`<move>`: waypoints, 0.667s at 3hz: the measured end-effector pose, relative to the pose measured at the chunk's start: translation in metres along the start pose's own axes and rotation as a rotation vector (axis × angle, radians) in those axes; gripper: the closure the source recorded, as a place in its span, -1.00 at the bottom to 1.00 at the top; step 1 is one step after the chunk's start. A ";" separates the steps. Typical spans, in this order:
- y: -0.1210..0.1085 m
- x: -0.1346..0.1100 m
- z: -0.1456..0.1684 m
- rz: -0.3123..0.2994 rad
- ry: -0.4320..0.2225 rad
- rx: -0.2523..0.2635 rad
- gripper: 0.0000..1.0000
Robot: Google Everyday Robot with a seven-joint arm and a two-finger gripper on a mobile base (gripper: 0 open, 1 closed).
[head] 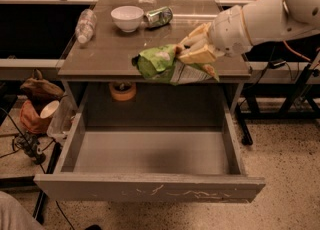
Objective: Place green rice chip bag into top drawer
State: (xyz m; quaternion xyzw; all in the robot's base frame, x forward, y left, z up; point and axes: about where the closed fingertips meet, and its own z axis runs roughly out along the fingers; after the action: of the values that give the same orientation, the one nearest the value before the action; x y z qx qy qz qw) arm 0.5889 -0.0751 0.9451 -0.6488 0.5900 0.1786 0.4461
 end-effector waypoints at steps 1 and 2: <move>0.010 0.014 0.018 0.027 -0.010 -0.056 1.00; 0.010 0.014 0.018 0.027 -0.010 -0.056 1.00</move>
Offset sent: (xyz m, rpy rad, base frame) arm -0.0009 0.0054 -0.0200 0.0032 0.0457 0.0256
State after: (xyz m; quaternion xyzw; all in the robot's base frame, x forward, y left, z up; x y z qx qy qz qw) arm 0.5879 -0.0683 0.9212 -0.6521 0.5914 0.2044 0.4281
